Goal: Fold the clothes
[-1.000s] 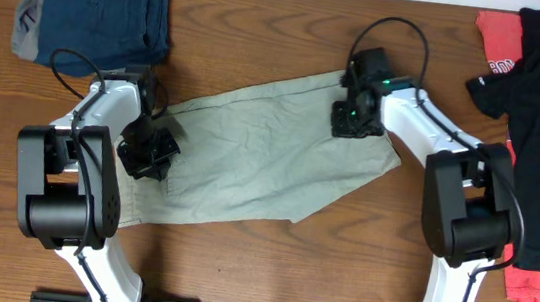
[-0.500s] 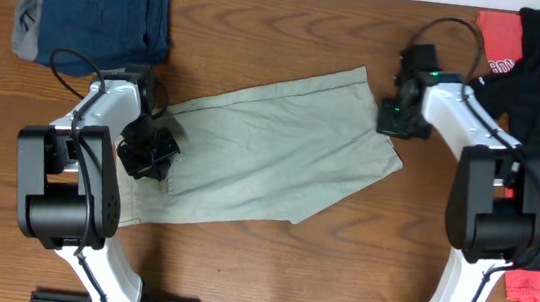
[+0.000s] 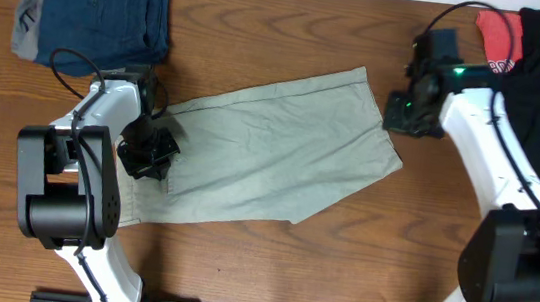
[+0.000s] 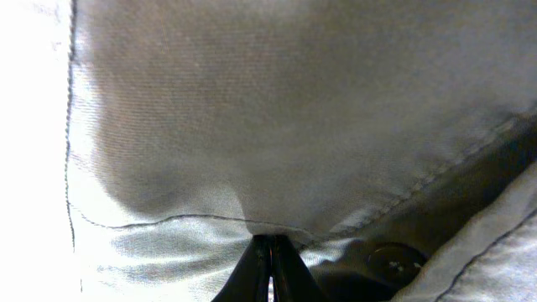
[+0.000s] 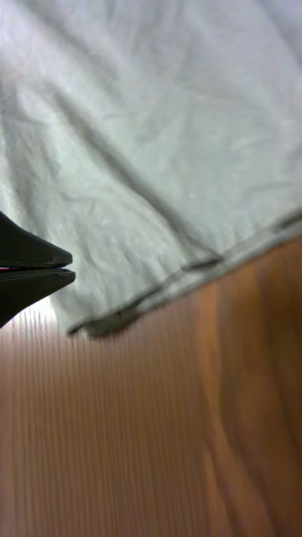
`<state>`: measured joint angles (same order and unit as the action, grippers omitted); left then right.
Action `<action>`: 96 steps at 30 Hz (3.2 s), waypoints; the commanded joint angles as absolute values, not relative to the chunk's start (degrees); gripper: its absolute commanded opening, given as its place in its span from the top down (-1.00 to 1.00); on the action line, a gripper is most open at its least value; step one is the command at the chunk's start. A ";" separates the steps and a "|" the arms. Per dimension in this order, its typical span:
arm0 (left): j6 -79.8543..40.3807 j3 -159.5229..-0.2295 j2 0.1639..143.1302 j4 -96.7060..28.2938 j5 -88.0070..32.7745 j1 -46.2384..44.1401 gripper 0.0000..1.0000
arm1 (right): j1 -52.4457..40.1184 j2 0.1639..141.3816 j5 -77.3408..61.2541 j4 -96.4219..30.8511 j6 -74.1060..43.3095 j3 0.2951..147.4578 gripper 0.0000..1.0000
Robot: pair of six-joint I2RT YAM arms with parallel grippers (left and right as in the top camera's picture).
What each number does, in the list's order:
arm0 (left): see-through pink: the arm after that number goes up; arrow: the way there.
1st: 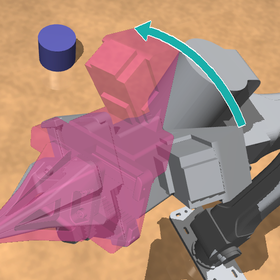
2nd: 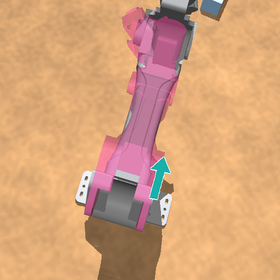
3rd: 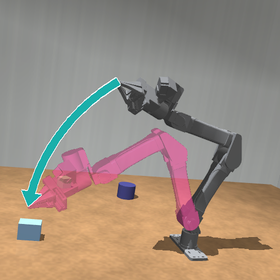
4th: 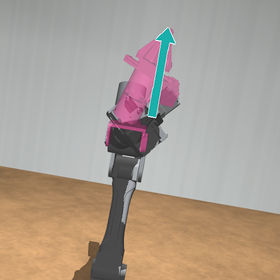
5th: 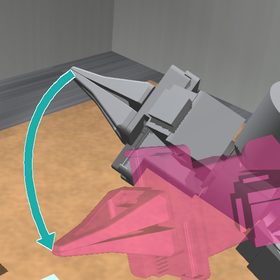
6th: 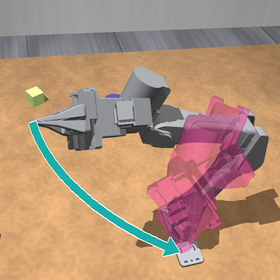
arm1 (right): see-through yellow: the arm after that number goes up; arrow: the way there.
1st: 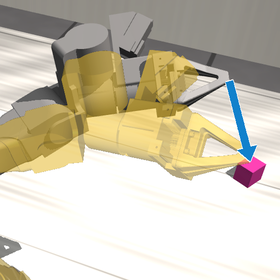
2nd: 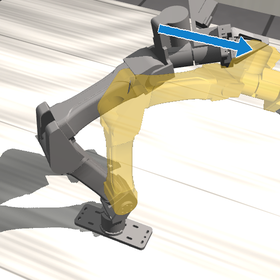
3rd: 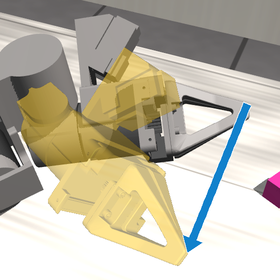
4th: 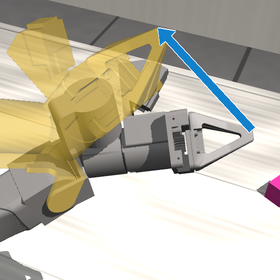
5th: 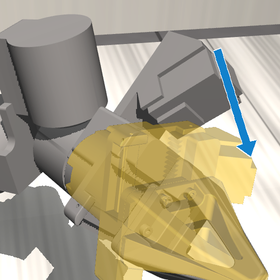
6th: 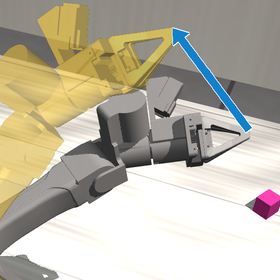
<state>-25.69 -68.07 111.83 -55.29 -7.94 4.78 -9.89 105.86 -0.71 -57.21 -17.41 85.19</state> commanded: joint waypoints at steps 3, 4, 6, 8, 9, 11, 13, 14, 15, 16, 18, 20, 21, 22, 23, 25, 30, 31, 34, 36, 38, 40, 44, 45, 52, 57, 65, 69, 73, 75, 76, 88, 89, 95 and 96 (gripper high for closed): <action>-25.56 -66.50 114.54 -53.30 -4.03 5.34 0.88 | -12.75 108.42 -1.85 -53.28 -18.90 78.48 0.98; -25.56 -66.50 114.54 -53.30 -4.03 5.34 0.88 | -12.78 108.60 -1.80 -52.29 -19.03 77.21 0.98; -25.56 -66.50 114.54 -53.30 -4.01 5.34 0.88 | -12.51 108.77 -1.61 -50.85 -19.84 75.13 0.98; -25.56 -66.50 114.56 -53.30 -4.01 5.34 0.88 | -11.75 108.77 -1.54 -49.65 -20.40 73.52 0.98; -25.56 -66.50 114.54 -53.32 -4.01 5.34 0.88 | -11.00 108.77 -1.54 -49.36 -20.56 72.88 0.98; -25.56 -66.50 114.54 -53.32 -4.03 5.34 0.88 | -10.09 108.77 -1.52 -48.73 -20.56 72.07 0.98; -25.56 -66.50 114.54 -53.30 -4.03 5.34 0.88 | -8.84 108.77 -1.48 -47.13 -20.51 70.91 0.98; -25.56 -66.50 114.54 -53.30 -4.03 5.34 0.88 | -8.12 108.77 -1.50 -45.95 -20.49 70.13 0.99; -25.56 -66.50 114.54 -53.32 -4.03 5.34 0.88 | -7.57 108.77 -1.52 -44.91 -20.49 69.34 0.97; -25.56 -66.50 114.54 -53.32 -4.03 5.34 0.88 | -6.96 108.77 -1.52 -43.83 -20.51 68.42 0.97; -25.56 -66.50 114.54 -53.43 -4.03 5.34 0.88 | -5.91 108.77 -1.52 -42.19 -20.53 66.74 0.97; -25.54 -66.50 114.54 -53.54 -4.03 5.34 0.88 | -5.08 108.77 -1.80 -40.18 -20.56 64.93 0.97; -25.56 -66.50 114.54 -53.54 -4.03 5.34 0.88 | -4.78 108.77 -1.78 -39.35 -20.56 64.10 0.97; -25.56 -66.50 114.54 -53.52 -4.03 5.34 0.88 | -4.45 108.77 -1.74 -38.85 -20.56 63.33 0.97; -25.56 -66.50 114.54 -53.52 -4.01 5.34 0.88 | -4.16 108.77 -1.50 -38.74 -20.58 62.89 0.97; -25.56 -66.50 114.54 -53.52 -4.03 5.34 0.88 | -3.49 108.77 -1.30 -39.27 -20.62 62.59 0.98; -25.56 -66.50 114.54 -53.54 -4.03 5.34 0.88 | -0.99 108.75 0.78 -42.26 -23.99 62.61 0.98; -25.56 -66.50 114.54 -53.56 -4.03 5.34 0.88 | -0.64 108.73 1.87 -43.09 -24.82 62.61 0.98; -25.56 -66.50 114.54 -53.67 -4.03 5.34 0.88 | 0.56 108.14 6.44 -45.95 -27.22 62.61 0.98; -25.56 -66.50 114.54 -53.74 -4.03 5.34 0.88 | 1.15 106.89 6.87 -46.59 -27.44 62.63 0.98; -25.56 -66.50 114.54 -54.08 -4.03 5.34 0.88 | 1.23 104.62 6.74 -46.98 -28.29 62.70 0.98; -25.52 -66.50 114.41 -54.65 -4.03 5.34 0.88 | 1.21 101.27 6.61 -47.07 -28.71 62.81 0.98; -25.08 -66.50 112.88 -55.07 -4.03 5.34 0.88 | 1.21 91.90 4.75 -46.57 -28.69 63.11 0.98; -24.82 -66.50 112.22 -55.05 -4.03 5.34 0.88 | 1.21 89.34 4.08 -46.06 -28.67 63.16 0.95; -23.86 -66.50 106.61 -54.94 -3.99 5.34 0.88 | 1.21 78.08 3.09 -42.72 -24.86 63.20 -0.12; -23.64 -66.50 104.99 -55.00 -4.01 5.34 0.88 | 1.23 78.17 2.70 -41.10 -23.68 63.46 -0.49; -20.10 -67.55 104.09 -56.49 -7.64 5.41 0.87 | 2.85 78.89 -0.82 -36.03 -22.57 63.70 -0.84; -16.08 -67.88 102.06 -55.99 -15.14 5.41 -0.96 | 4.08 79.48 -2.66 -35.57 -21.58 63.77 -0.91; -16.21 -68.16 101.45 -54.30 -15.51 5.45 -0.96 | 5.52 80.88 -4.14 -35.57 -21.54 63.77 -0.97; -16.34 -68.16 101.47 -54.65 -15.49 5.45 -0.96 | 6.22 81.76 -6.20 -35.59 -20.49 63.77 -0.98; -16.32 -68.16 101.47 -55.00 -15.51 5.45 -0.96 | 6.44 82.19 -7.01 -35.62 -20.10 63.77 -0.98; -13.91 -72.66 96.84 -53.67 -15.42 11.51 -0.96 | 8.47 93.34 -7.55 -35.31 -18.11 64.84 -0.98; -13.34 -72.66 95.70 -53.69 -15.35 12.40 -0.96 | 8.69 94.02 -7.57 -35.24 -18.11 64.95 -0.99; -12.71 -72.66 92.42 -56.16 -10.68 17.87 -0.96 | 9.47 96.14 -7.53 -31.62 -18.17 64.99 -0.99; -12.71 -72.53 92.66 -56.29 -10.68 18.83 -0.95 | 9.47 96.14 -7.53 -30.85 -18.15 64.99 -0.99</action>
